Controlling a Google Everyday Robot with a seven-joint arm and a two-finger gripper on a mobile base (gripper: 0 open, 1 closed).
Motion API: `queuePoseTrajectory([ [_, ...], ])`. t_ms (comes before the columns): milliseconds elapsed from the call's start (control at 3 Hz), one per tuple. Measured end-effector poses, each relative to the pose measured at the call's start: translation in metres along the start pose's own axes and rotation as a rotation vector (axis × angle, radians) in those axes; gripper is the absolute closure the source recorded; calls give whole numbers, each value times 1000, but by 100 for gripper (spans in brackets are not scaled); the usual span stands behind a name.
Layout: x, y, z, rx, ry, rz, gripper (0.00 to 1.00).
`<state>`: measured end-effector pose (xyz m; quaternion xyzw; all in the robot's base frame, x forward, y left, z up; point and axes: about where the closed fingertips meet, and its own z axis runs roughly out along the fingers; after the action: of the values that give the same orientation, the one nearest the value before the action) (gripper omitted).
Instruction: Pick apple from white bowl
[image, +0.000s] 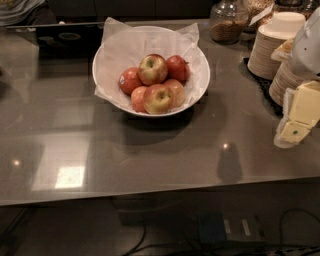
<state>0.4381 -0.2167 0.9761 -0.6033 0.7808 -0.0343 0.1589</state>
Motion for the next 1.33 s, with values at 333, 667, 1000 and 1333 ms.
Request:
queuePoseTrajectory([
  [333, 0, 0, 0, 0, -1, 0, 0],
  [667, -5, -3, 1, 6, -32, -18, 0],
  [1000, -28, -18, 12, 29, -102, -92, 0],
  [1333, -56, -35, 23, 48, -186, -164, 0],
])
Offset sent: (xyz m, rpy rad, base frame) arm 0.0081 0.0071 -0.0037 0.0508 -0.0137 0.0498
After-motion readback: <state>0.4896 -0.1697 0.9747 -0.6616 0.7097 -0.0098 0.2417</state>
